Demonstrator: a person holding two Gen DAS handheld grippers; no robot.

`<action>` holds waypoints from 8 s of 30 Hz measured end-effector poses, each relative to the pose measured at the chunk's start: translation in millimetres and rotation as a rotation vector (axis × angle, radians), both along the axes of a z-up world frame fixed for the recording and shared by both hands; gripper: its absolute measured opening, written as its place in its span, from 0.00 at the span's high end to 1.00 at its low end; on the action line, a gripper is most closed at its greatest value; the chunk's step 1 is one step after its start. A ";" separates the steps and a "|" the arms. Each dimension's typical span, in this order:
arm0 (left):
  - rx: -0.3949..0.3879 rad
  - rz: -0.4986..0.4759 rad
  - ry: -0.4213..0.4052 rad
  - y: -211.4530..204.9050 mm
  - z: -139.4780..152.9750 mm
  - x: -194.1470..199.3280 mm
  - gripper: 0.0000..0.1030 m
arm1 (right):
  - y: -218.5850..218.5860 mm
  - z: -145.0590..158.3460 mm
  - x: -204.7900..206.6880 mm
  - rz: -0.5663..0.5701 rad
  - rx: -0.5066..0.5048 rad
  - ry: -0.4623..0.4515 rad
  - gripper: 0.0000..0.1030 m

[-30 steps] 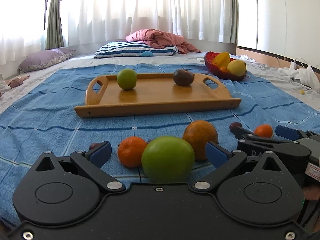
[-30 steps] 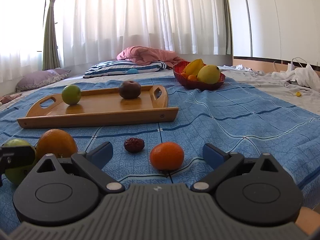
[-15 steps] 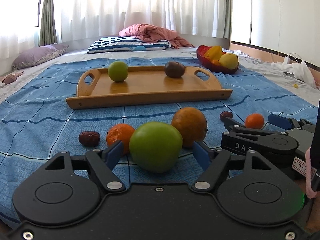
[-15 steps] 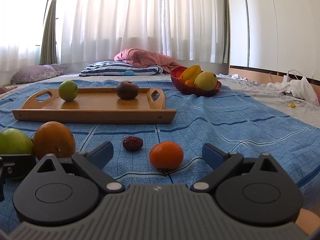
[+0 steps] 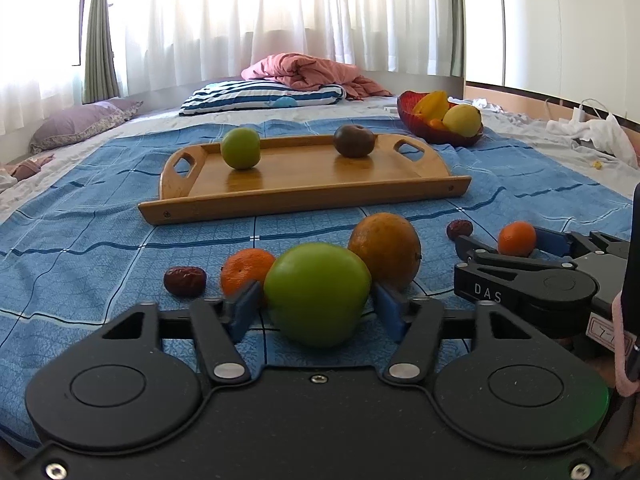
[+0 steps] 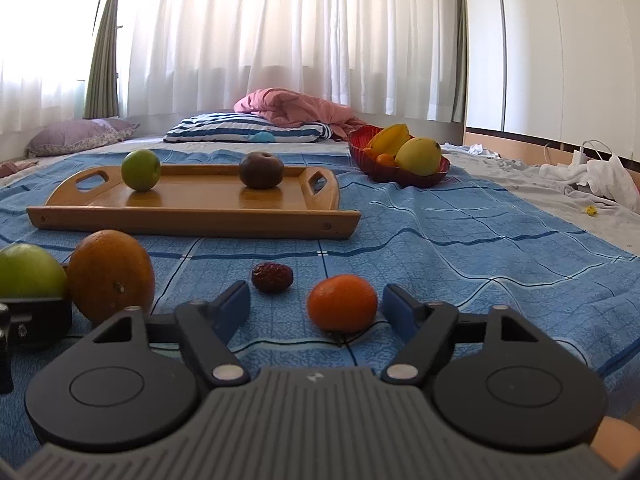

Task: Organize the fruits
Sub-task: 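Grasp the second green apple with the left tool while the right tool grasps the tangerine, then carry the green apple onto the tray with the left tool while the right carries the tangerine, then release the green apple with the left tool while the right tool releases the tangerine, then withdraw both open tools from the tray toward the loose fruit on the blanket, then grasp the tangerine with the left tool while the right tool grasps the big brownish orange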

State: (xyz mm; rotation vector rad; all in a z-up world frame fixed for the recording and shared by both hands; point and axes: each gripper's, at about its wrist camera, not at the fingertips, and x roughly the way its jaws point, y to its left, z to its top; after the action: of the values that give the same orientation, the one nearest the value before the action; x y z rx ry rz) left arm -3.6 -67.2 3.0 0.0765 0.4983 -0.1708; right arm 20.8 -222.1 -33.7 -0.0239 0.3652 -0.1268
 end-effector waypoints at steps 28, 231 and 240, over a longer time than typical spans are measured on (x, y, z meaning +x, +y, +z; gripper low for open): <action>-0.047 0.027 -0.059 10.0 13.3 -17.6 0.46 | 7.8 4.1 -13.8 0.048 -0.010 -0.063 0.64; -0.074 -0.031 0.060 64.5 19.3 28.0 0.25 | -4.7 25.7 7.4 0.306 0.221 -0.034 0.00; -0.080 -0.037 0.084 59.2 15.3 32.8 0.38 | -1.6 20.9 -1.3 0.341 0.236 -0.015 0.01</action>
State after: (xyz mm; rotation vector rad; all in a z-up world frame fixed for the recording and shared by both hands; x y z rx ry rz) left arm 29.1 -8.0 18.3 0.0004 0.5738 -0.2309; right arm 19.5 -223.7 -12.8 0.1473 0.3543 0.2530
